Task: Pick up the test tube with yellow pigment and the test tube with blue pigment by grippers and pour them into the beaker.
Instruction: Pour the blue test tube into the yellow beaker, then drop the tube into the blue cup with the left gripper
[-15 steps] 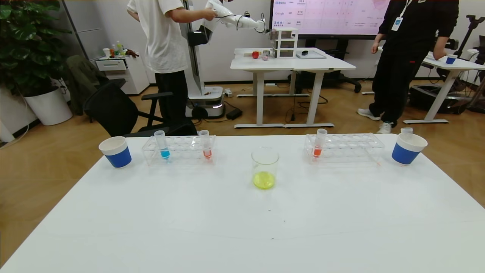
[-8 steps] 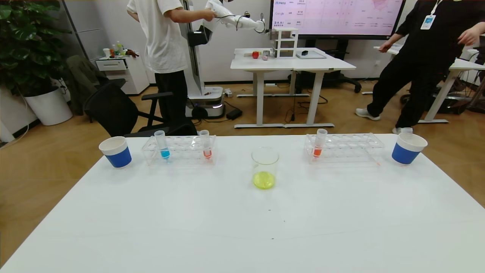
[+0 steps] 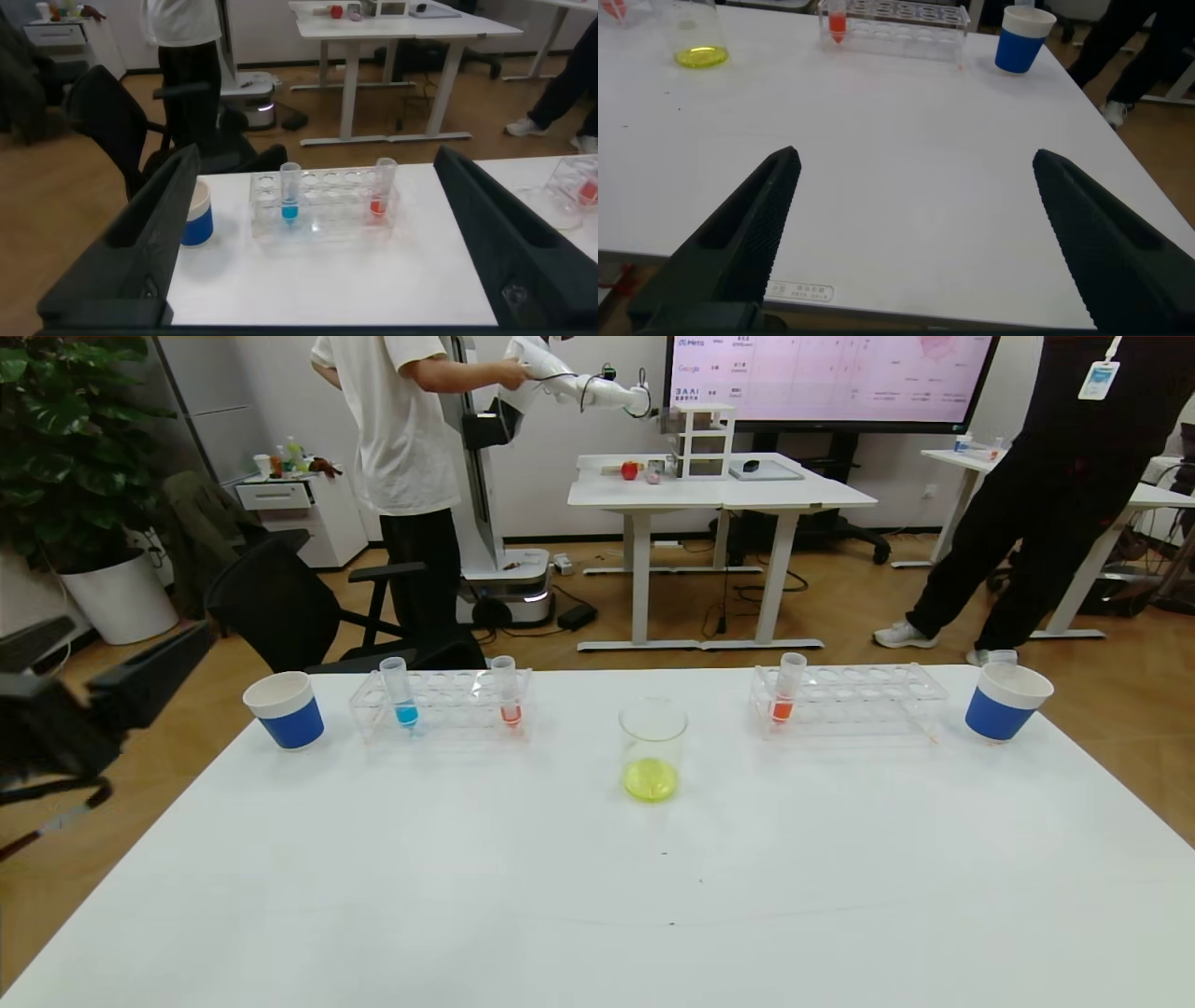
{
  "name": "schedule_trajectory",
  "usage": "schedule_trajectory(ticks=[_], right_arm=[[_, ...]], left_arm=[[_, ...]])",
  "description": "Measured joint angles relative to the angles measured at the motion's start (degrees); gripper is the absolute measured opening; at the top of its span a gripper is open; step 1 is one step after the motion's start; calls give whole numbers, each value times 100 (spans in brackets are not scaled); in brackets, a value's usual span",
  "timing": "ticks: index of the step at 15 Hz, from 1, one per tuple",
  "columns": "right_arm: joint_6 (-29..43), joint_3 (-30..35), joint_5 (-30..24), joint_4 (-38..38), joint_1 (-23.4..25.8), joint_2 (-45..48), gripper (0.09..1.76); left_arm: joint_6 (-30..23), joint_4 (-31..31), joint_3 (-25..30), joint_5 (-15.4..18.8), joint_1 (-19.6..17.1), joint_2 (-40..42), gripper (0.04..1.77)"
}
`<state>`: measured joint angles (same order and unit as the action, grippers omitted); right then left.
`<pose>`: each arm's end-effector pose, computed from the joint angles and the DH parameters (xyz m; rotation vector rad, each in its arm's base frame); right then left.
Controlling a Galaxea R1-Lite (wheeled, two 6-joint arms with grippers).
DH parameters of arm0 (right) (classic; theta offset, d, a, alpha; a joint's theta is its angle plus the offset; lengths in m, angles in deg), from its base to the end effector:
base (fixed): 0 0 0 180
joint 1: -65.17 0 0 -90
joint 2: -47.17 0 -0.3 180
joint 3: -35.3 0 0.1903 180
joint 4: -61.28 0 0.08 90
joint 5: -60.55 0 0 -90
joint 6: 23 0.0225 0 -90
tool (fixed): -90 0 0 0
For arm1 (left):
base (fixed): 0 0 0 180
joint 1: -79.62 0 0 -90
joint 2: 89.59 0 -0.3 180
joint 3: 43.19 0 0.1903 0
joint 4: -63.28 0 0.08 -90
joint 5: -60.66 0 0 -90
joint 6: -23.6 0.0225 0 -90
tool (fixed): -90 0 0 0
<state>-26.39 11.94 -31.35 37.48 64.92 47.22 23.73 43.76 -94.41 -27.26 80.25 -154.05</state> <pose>-0.0229 0.0006 0.0746 -0.0591 0.0057 0.0377 0.1578 -0.0026 0.2383 0.0037 -0.1097 -0.0471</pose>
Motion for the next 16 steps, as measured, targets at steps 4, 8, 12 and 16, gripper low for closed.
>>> schedule_trajectory(ticks=[4,8,12,16], right_arm=[[0,0,0,0,0,0,174],[0,0,0,0,0,0,174],[0,0,1,0,0,0,174],[0,0,0,0,0,0,174]], left_arm=[[-49,-2214,-161,-20,-21,-2358,174],[-29,-3465,-516,-55,-49,-4278,174],[-6,-4206,-911,-82,-65,-5547,174],[-4,-4250,-1189,-110,-60,-6125,174]])
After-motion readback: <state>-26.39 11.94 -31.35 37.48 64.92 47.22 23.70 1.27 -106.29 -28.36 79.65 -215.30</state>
